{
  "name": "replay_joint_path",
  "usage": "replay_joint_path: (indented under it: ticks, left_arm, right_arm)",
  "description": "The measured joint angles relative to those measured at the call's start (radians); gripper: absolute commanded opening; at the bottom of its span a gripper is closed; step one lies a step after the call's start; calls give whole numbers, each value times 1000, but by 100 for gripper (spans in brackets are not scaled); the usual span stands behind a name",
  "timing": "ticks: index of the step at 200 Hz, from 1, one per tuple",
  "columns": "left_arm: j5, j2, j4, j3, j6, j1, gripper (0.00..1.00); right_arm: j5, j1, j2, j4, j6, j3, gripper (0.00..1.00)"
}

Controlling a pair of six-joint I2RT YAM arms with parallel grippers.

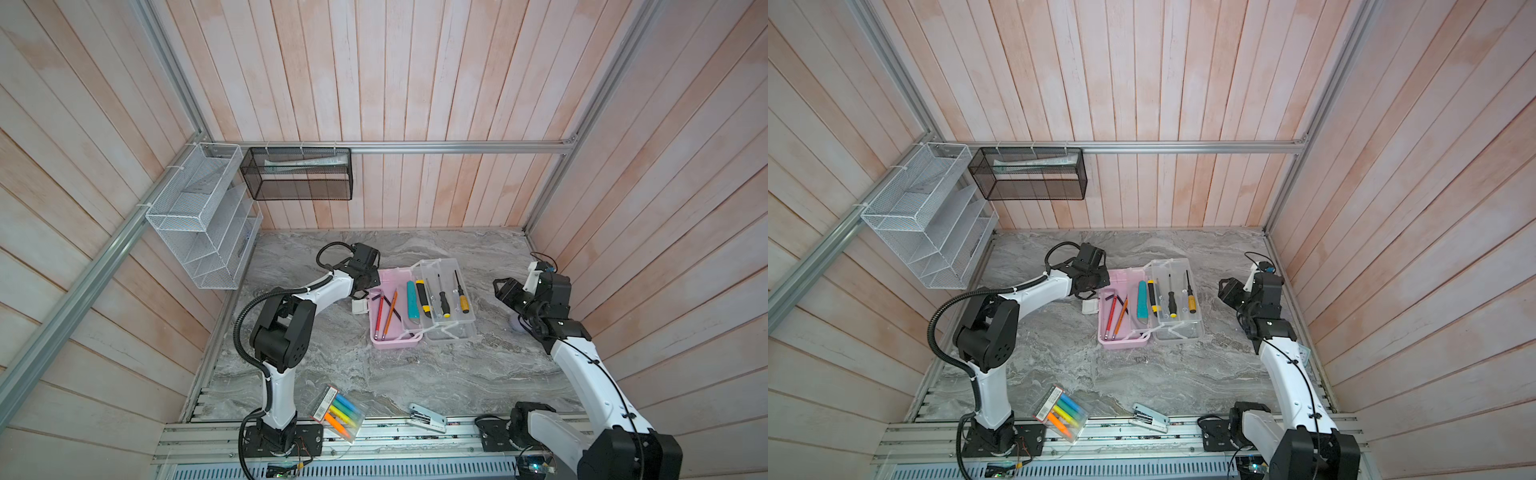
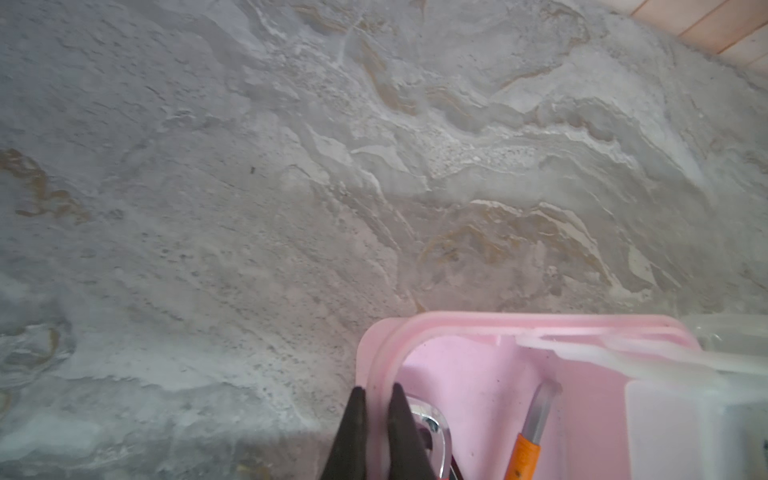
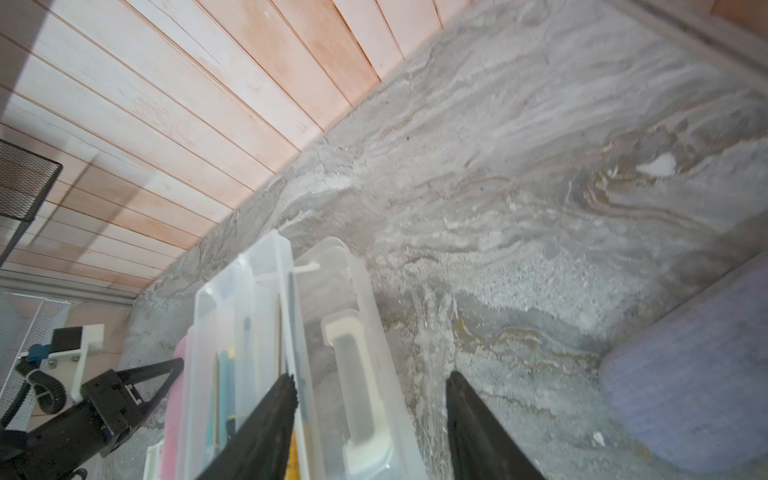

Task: Pack the tool kit
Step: 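Grip the pink box rim with left gripper while right gripper reaches lid, then swing the clear lid closed with right gripper while left gripper holds box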

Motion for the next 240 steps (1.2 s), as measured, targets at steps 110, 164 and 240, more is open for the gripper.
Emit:
replay_joint_path:
  ticks: [110, 164, 240]
  left_arm:
    - [-4, -15, 54, -40, -6, 4, 0]
    - [3, -16, 61, -45, -12, 5, 0]
    - [7, -17, 61, -45, -12, 6, 0]
  right_arm:
    - [-158, 73, -39, 9, 54, -234, 38]
    - [-165, 135, 36, 46, 55, -246, 37]
    - [-123, 177, 145, 81, 22, -245, 13]
